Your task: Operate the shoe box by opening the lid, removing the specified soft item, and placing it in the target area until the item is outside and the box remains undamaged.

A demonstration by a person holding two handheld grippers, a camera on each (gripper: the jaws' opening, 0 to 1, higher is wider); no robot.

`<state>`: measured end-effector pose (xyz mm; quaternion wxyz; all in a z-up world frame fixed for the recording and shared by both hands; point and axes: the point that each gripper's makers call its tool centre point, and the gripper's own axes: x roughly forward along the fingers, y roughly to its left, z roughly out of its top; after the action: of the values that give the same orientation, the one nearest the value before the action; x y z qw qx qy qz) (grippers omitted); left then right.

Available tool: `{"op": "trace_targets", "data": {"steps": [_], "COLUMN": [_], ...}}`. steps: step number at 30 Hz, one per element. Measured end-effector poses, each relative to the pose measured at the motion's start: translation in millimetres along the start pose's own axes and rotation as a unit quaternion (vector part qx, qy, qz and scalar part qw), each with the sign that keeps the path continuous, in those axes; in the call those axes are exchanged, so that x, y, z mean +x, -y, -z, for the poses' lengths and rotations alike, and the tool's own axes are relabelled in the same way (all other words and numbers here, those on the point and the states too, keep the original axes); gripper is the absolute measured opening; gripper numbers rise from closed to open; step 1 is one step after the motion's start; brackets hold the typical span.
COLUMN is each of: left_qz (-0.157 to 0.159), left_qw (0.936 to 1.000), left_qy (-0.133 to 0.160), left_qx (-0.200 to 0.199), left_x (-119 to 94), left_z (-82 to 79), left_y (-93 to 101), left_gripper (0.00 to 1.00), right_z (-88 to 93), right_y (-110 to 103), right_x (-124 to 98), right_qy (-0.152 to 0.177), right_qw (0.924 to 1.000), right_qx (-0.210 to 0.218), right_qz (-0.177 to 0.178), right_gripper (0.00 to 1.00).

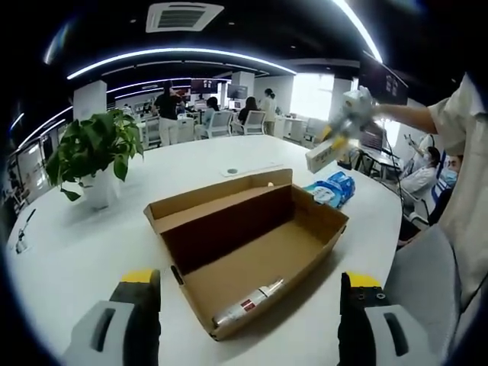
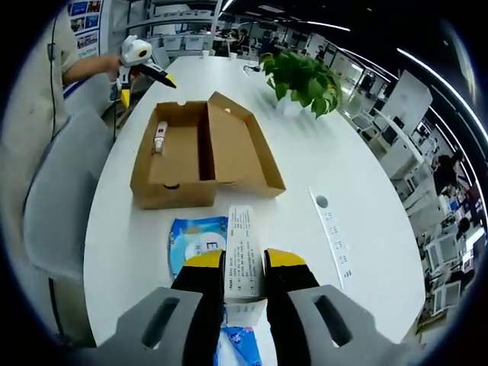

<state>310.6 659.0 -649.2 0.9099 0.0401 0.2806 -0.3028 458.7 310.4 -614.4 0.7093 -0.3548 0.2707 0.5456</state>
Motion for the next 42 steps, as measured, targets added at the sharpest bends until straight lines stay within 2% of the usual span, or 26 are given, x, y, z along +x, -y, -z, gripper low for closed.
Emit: {"op": "trace_targets", "data": {"steps": [12,26,35,42], "left_qz": [-0.007,-0.010,-0.009,-0.008], "left_qw": [0.9999,0.9998,0.9998,0.9999], "left_qy": [0.005,-0.003,-0.007,-0.008], "left_qx": [-0.008,-0.015,-0.015,-0.012], "left_x": [-3,-1,3,4], "left_z": [1.7,12.5,13.0,10.9], "left_y": [-6.7,-10.1,-9.6,-8.5], "left_gripper": [1.00,0.99,0.99,0.99], "right_z": [38.6,86.3,110.5,133.6], "right_y": [20,37,34,32], "right_x": [12,31,38,34], "right_qy": [-0.030,-0.069,-0.076,-0.110], "right_qw": [0.9995,0.9972,0.9966,0.9936], "right_qx": [0.012,0.029,0.029,0.015], "right_qz": [0.000,-0.003,-0.011,-0.022], "right_gripper": [0.17,0.17,0.17,0.17]}}
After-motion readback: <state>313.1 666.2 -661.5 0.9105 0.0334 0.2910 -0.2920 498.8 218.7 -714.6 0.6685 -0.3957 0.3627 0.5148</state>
